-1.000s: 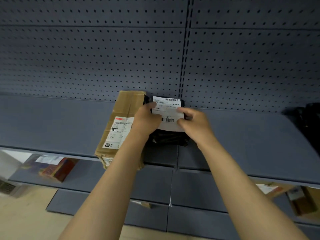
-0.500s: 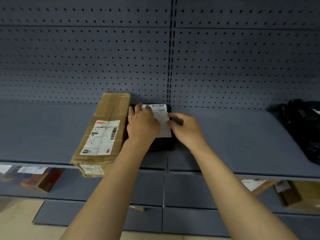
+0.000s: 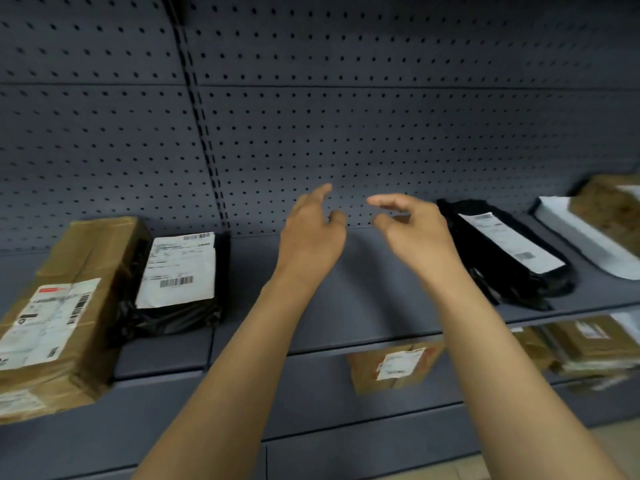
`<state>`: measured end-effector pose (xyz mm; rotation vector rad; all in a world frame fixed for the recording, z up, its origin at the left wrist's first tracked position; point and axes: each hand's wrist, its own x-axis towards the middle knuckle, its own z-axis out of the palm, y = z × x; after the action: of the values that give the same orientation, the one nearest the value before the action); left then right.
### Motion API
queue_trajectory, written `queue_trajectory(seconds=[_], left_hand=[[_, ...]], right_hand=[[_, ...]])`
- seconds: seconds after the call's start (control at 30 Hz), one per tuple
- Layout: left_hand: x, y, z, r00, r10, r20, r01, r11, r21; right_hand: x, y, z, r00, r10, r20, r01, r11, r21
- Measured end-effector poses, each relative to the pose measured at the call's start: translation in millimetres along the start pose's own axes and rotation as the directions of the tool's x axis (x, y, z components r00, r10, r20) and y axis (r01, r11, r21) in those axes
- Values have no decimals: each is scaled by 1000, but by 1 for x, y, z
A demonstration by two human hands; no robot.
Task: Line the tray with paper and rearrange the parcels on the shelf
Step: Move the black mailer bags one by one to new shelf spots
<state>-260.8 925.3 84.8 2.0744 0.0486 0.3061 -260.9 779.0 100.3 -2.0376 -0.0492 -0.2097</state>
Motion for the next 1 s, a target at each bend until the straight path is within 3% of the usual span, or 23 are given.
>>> queue_trajectory(seconds=[0.27, 0.5, 1.0], left_hand=[[7, 78, 136, 991, -68, 117, 78, 994, -78], [10, 110, 214, 973, -175, 147, 204, 956, -212], [3, 74, 285, 952, -305, 19, 301, 928, -218]], right_hand=[[38, 64, -129, 998, -47, -29, 46, 999, -28], [65, 119, -204, 998, -41, -43, 42, 999, 3], [79, 203, -215, 962, 271, 16, -271, 962, -39]])
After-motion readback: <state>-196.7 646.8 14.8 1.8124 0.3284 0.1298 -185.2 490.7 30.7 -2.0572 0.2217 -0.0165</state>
